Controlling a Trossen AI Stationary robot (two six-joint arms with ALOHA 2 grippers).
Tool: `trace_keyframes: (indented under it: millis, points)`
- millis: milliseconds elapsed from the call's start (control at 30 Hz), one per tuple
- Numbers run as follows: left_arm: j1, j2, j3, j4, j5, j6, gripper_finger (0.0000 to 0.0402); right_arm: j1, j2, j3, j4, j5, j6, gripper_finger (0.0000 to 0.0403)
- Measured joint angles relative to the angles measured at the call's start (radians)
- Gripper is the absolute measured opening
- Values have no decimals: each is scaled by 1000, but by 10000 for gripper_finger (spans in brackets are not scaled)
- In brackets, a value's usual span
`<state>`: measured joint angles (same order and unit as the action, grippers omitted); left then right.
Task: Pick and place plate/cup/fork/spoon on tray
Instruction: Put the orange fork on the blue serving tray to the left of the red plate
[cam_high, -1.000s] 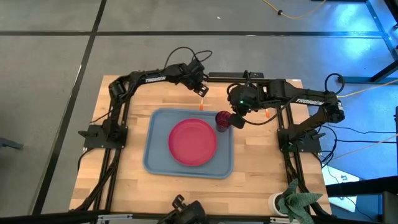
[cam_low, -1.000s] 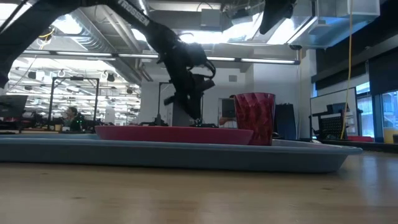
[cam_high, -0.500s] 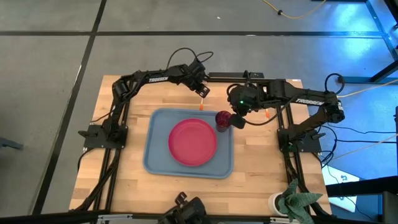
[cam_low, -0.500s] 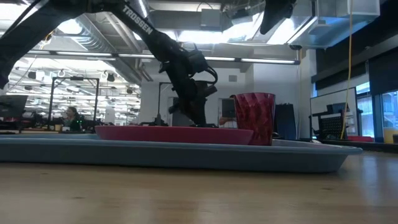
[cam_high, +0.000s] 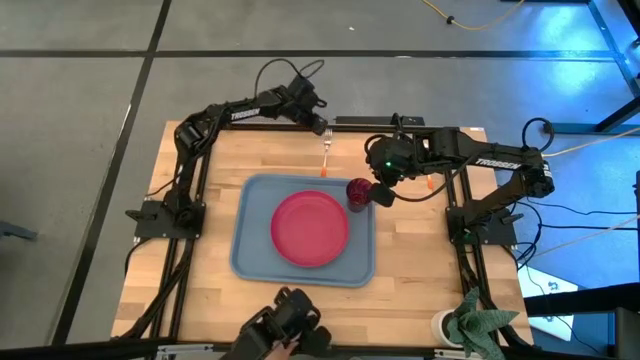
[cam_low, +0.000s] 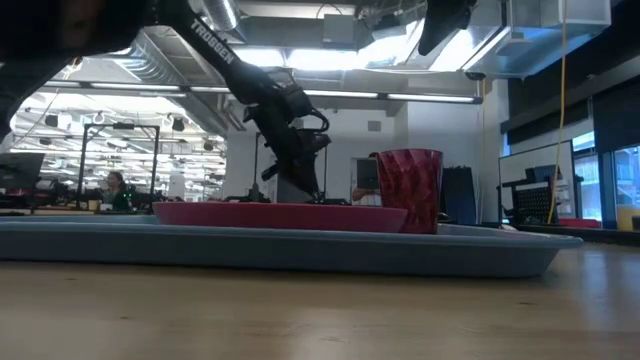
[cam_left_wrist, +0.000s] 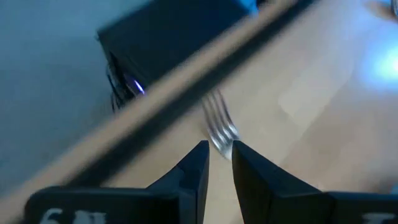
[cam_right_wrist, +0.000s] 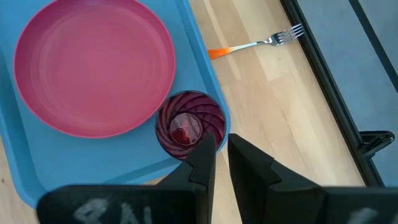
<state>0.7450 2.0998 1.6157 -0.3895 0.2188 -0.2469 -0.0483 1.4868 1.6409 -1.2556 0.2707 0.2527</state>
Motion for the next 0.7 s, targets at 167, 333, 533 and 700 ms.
trace_keyframes:
  millis: [167,333,533,700]
  points:
    - [-13,0,0,94,11,86,63,0,0,0,0,0,0,49]
    - [-33,0,0,105,-8,248,63,0,0,0,0,0,2,49]
    - [-39,9,0,106,-17,349,63,0,0,0,0,0,4,49]
    - [-36,55,0,54,-35,484,63,0,0,0,1,0,4,49]
